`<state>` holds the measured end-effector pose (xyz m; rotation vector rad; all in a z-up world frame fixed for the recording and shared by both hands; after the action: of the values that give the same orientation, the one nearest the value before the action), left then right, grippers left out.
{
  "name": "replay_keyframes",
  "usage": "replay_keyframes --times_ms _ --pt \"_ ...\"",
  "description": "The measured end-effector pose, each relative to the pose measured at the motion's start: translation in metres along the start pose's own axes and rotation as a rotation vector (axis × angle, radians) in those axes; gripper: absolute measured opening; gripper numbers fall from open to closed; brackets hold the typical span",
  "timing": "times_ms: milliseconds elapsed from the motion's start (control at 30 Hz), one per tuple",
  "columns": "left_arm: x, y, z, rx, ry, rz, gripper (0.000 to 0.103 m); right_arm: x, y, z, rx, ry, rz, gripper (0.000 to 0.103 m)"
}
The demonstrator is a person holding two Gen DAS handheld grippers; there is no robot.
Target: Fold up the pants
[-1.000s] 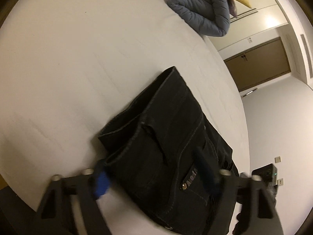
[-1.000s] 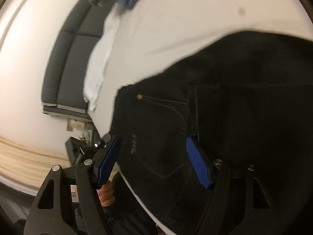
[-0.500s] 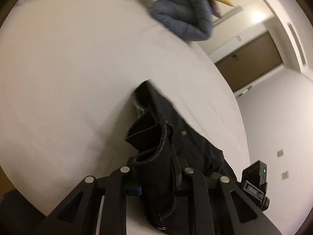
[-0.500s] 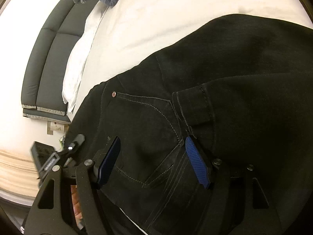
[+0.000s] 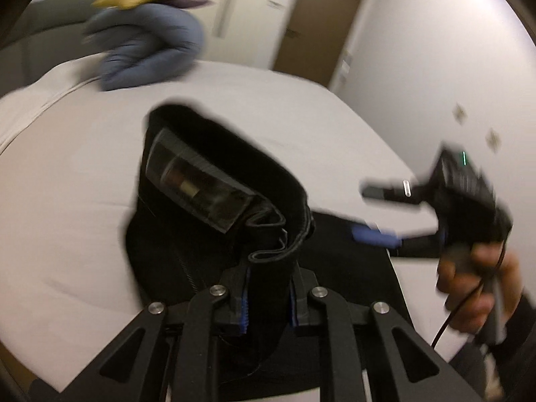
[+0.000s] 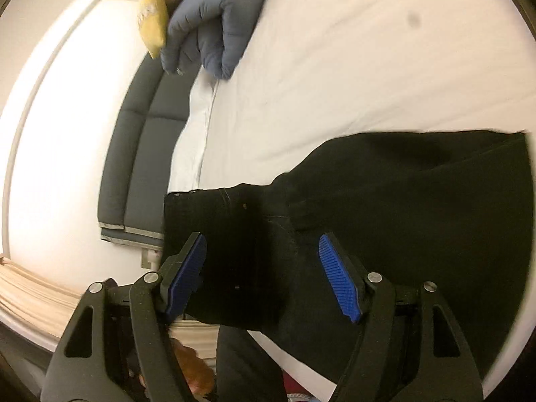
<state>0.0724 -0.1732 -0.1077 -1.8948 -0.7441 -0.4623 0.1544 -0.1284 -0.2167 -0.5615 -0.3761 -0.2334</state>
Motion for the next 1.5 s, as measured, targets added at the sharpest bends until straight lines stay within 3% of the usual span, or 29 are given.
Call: replay_keyframes --times_ms 167,400,567,733,767,833,867,900,1233,1500 --pt "-0.052 0.042 -0.048 0.015 0.155 0.108 0.017 -0.012 -0.047 -0.022 0.014 0.000 0.005 0.071" --pt "-0.085 0.052 -0.072 0.051 0.294 0.140 0.017 -0.035 -0.046 -0.056 -0.029 0.009 0.108 0.071" --pt "-0.088 0.056 -0.080 0.095 0.362 0.128 0.017 -0.035 -0.039 -0.053 -0.170 -0.099 0.120 0.070" --pt "-0.096 0.057 -0.084 0.128 0.405 0.122 0.017 -0.044 -0.044 -0.052 -0.413 -0.223 0.208 0.070" --pt "-0.100 0.060 -0.087 0.131 0.415 0.124 0.017 -0.046 -0.047 -0.049 -0.428 -0.239 0.215 0.069" --pt "-0.107 0.062 -0.087 0.133 0.428 0.132 0.017 -0.047 -0.046 -0.046 -0.425 -0.267 0.224 0.051" --pt "-0.111 0.062 -0.085 0.134 0.435 0.138 0.017 -0.049 -0.044 -0.047 -0.424 -0.274 0.235 0.029" --pt "-0.116 0.059 -0.082 0.134 0.440 0.138 0.017 -0.050 -0.042 -0.049 -0.423 -0.279 0.249 0.023" --pt "-0.123 0.060 -0.113 0.076 0.490 0.134 0.018 -0.042 -0.066 -0.037 -0.425 -0.291 0.195 0.015" --pt "-0.134 0.075 -0.133 0.045 0.519 0.167 0.021 -0.043 -0.088 -0.060 -0.411 -0.239 0.161 0.015"
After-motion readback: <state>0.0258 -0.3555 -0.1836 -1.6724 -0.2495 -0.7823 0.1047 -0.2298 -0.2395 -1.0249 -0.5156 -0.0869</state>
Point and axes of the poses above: each gripper's, at about its wrist camera, not at the fingertips, and y roughly the way its jaws point, z to its left, x to its top, the point moved 8 cm from there along y, roughly the way its jaws point, and after that the axes turned 15 degrees about -y, right-handed, at the moved point
